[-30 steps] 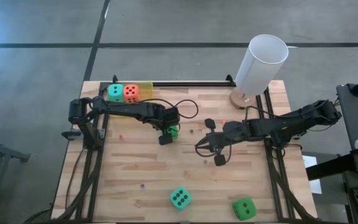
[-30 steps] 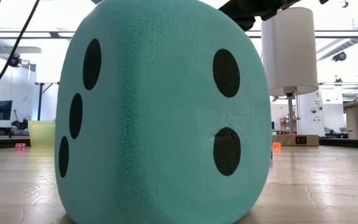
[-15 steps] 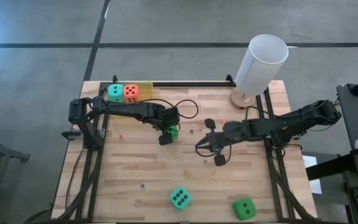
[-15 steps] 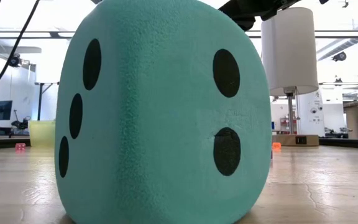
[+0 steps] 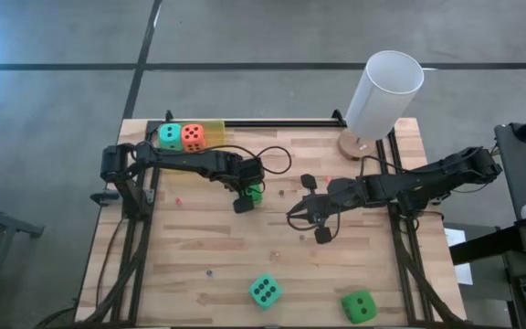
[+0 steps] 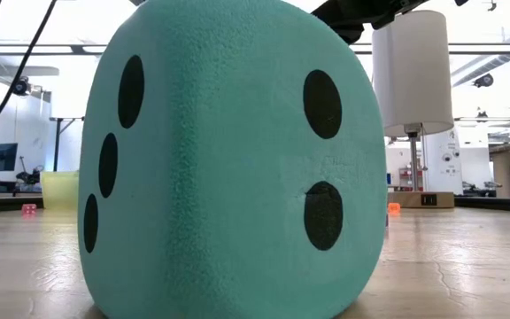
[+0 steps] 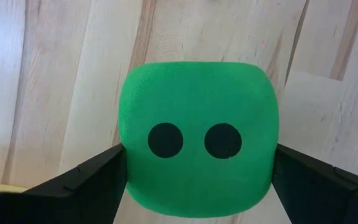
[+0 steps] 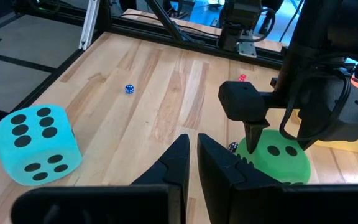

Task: Pick & Place Dice
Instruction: Put the top green large die into the yellow bin

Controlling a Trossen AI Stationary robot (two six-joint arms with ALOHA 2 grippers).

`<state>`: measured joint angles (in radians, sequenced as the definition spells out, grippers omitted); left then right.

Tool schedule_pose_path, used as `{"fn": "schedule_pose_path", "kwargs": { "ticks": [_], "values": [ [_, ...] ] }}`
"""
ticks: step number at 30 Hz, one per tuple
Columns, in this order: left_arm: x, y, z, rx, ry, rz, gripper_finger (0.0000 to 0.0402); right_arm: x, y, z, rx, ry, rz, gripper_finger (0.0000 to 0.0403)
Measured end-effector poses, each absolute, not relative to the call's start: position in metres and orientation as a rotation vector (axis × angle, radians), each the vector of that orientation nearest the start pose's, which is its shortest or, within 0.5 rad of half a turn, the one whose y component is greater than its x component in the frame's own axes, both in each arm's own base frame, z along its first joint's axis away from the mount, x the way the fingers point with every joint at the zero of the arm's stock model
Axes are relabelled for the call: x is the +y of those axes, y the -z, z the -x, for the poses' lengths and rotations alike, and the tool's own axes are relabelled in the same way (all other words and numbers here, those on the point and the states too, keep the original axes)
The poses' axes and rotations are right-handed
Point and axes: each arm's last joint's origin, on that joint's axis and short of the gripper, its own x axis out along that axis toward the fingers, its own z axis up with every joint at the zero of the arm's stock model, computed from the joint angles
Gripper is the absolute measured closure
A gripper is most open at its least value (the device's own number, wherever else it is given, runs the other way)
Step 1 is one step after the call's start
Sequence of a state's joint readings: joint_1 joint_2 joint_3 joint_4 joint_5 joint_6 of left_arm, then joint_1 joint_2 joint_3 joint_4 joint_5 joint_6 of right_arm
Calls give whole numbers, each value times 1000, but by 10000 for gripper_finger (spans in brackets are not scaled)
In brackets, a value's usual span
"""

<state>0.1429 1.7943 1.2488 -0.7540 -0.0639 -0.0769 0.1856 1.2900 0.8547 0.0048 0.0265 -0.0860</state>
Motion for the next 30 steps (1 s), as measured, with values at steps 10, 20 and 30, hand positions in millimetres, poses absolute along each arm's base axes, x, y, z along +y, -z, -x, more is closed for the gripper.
{"fn": "schedule_pose_path", "kwargs": {
  "ticks": [10, 20, 30],
  "values": [
    [51, -192, -342, 1286, -247, 126, 51, 51, -268, -278, 422, -175, 130, 374],
    [51, -192, -342, 1284, -256, 133, 56, 51, -268, -278, 422, -175, 130, 374],
    [51, -207, -335, 1253, -253, 125, 51, 51, -268, -278, 422, -175, 130, 374]
  ]
}}
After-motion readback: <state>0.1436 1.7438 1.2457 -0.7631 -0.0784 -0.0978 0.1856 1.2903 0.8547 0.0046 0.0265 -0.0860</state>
